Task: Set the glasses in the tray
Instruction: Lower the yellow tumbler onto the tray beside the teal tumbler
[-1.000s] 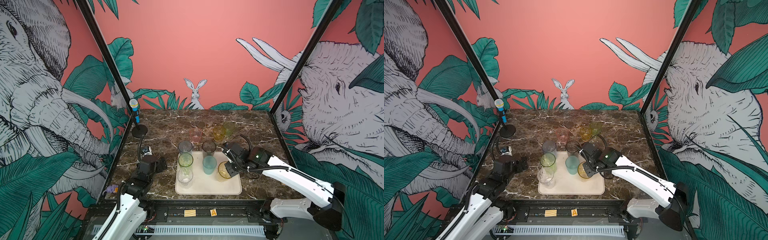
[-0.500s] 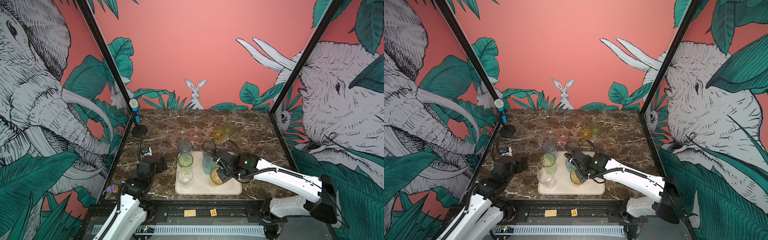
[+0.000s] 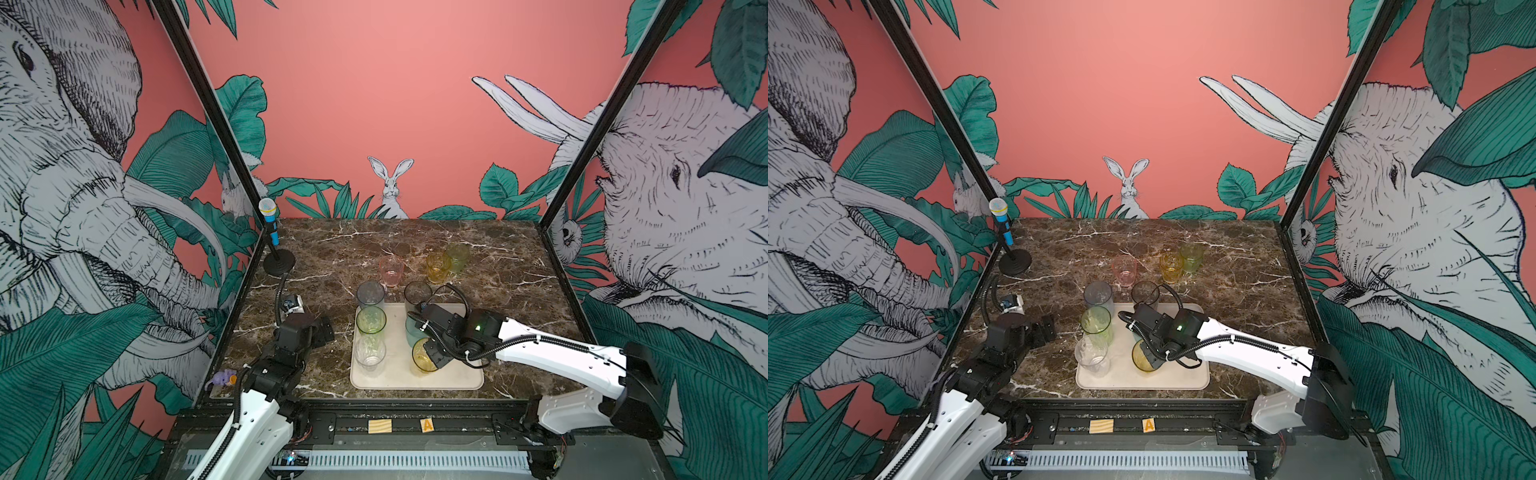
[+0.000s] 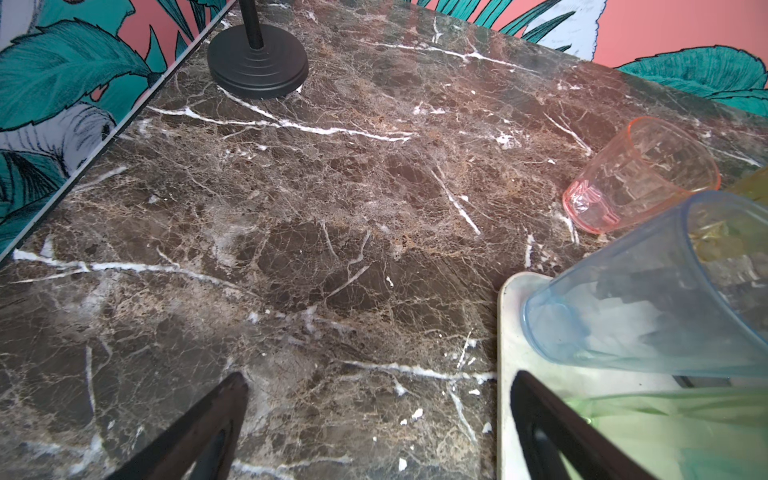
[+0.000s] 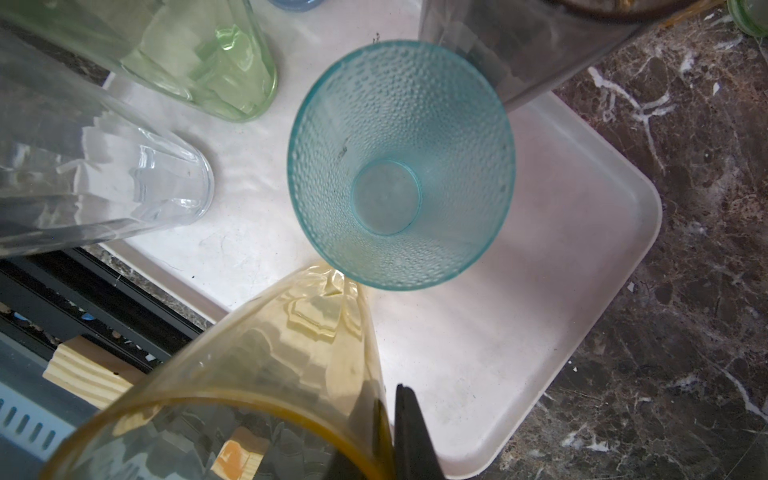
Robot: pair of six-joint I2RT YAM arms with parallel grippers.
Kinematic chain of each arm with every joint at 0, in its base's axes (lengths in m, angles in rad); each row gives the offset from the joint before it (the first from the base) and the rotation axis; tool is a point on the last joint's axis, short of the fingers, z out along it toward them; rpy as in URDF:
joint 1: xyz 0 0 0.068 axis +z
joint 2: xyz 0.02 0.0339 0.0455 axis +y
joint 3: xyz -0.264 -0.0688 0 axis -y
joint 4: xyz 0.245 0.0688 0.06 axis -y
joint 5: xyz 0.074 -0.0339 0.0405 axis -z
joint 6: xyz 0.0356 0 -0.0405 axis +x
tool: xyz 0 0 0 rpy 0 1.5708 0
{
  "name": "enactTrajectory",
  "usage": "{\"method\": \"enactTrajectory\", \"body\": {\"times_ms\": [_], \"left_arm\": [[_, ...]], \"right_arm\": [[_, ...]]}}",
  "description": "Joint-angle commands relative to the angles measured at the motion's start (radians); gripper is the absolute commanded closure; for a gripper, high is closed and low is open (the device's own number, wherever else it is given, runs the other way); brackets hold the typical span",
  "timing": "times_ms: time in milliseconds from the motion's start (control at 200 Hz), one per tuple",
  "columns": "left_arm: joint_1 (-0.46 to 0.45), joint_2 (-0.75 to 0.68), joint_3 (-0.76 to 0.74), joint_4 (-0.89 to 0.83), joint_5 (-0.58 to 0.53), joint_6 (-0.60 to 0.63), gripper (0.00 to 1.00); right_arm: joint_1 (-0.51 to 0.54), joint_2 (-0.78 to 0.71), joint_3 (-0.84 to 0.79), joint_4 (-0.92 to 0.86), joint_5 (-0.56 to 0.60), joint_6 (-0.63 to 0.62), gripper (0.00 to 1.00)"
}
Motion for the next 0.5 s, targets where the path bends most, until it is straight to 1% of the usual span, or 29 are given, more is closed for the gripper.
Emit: {"method": "enactTrajectory", "body": {"times_ms": [0,495], "left_arm": [[0.003,-0.010,-0.019,0.004,0.001,-0.019,0.01],[0.003,-0.013,-0.027,0.003,0.002,-0.020,0.00]], "right_arm": [[0.009,0.008,-0.008,0.022,0.013,0.012,1.00],[0.009,0.040,-0.028,0.054,0.008,0.014,1.00]]}}
